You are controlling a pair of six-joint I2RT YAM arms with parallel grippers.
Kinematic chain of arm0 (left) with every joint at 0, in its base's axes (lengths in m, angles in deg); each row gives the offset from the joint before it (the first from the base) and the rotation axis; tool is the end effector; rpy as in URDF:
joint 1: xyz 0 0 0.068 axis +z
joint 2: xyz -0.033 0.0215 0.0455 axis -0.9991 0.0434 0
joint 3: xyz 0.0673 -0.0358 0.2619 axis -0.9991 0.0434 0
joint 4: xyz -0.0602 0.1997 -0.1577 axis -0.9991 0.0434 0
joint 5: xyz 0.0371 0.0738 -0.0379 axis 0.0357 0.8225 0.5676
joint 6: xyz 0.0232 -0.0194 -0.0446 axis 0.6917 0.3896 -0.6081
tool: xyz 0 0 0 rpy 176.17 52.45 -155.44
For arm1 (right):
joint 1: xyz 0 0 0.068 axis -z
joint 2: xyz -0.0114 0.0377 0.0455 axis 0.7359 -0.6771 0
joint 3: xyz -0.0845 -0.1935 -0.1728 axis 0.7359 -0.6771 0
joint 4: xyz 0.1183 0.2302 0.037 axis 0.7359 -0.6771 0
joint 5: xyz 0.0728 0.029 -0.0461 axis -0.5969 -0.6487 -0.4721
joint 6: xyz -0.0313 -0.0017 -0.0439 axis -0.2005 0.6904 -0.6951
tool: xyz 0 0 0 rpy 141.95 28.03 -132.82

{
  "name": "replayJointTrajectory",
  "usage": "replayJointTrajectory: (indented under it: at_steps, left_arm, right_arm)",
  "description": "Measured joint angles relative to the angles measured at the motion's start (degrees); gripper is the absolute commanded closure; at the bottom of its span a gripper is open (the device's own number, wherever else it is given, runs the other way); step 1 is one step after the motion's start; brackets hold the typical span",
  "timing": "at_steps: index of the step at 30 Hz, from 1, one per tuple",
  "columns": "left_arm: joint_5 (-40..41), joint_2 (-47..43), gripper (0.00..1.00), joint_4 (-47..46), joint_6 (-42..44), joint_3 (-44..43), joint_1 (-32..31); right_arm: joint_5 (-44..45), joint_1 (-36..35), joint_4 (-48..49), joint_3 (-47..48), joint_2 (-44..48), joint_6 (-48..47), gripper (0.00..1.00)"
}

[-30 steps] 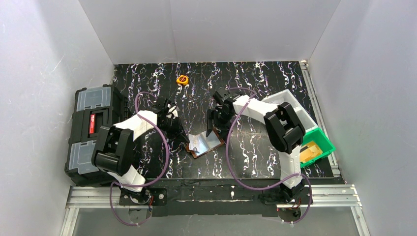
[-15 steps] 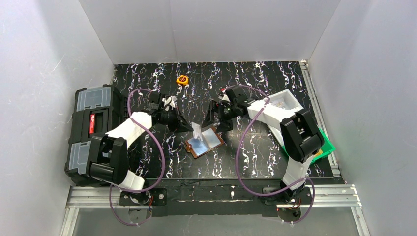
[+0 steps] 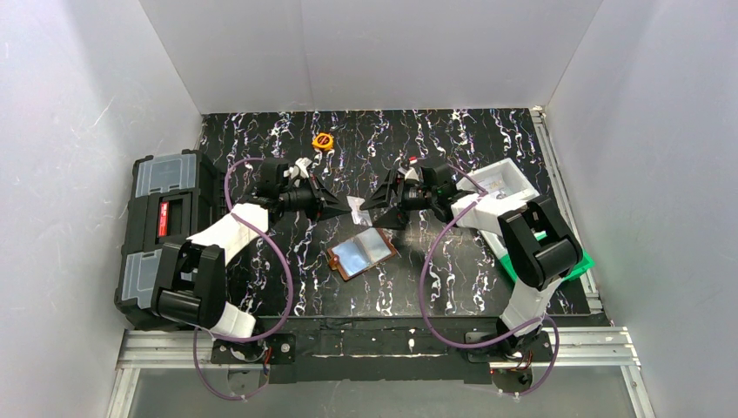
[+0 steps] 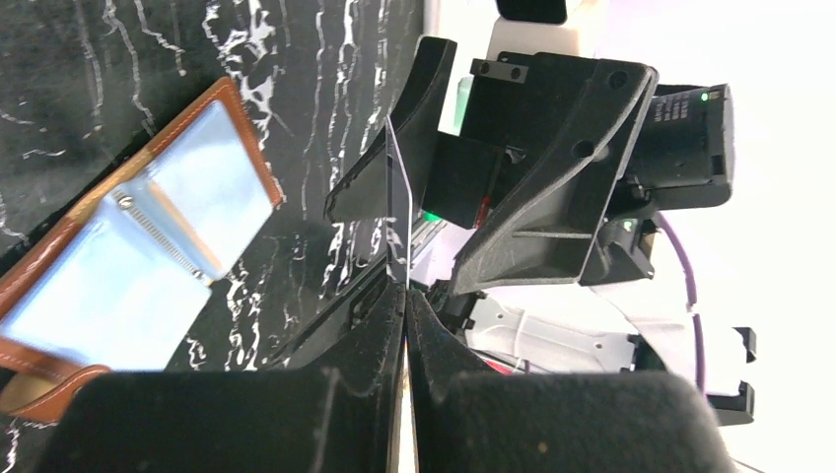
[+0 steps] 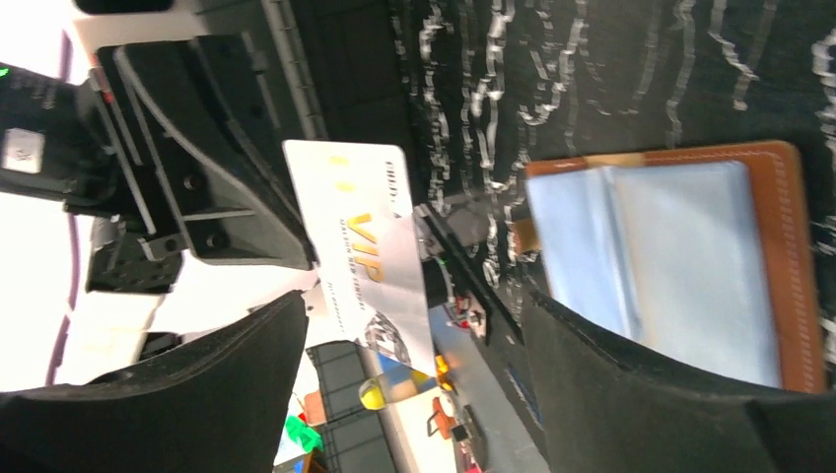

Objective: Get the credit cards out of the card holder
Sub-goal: Place the credit card in the storage box.

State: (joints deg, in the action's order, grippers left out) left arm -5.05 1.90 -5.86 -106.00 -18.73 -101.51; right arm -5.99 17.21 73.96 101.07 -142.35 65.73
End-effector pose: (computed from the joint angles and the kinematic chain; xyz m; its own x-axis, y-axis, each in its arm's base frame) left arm 0.2969 -0.1010 0.2295 -0.9260 -0.3648 -0.0968 -0.0509 0.3748 -0.9257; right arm 0.3087 0.2080 0.1869 -0.9806 0.1905 -0.0471 0.0236 0.3530 0.9353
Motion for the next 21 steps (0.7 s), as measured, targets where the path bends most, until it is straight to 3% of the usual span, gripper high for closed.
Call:
replayJointTrajectory:
  at_steps: [8,14,16,18,21]
  left_arm:
    - [-2.05,0.28,1.0,-5.92,-4.52,0.87,0.0]
    - [-3.06,0.28,1.0,-6.03,-4.52,0.87,0.0]
    - [-3.19,0.28,1.0,-5.6,-3.93,0.87,0.0]
    - [-3.15,0.28,0.92,-4.31,-2.99,0.87,0.0]
    - [-3.17,0.28,0.72,-2.16,-1.07,0.85,0.0]
  right_arm:
    - [-3.3,0.07,12.04,-0.31,-0.33,9.4,0.53]
    - [-4.28,0.09,14.67,-0.28,-0.83,12.33,0.89]
    - [-4.35,0.11,14.69,-0.28,-0.9,12.2,0.96]
    - [-4.44,0.11,14.47,-0.28,-0.87,11.74,0.99]
    - [-4.13,0.11,12.13,-0.28,-0.85,9.92,0.99]
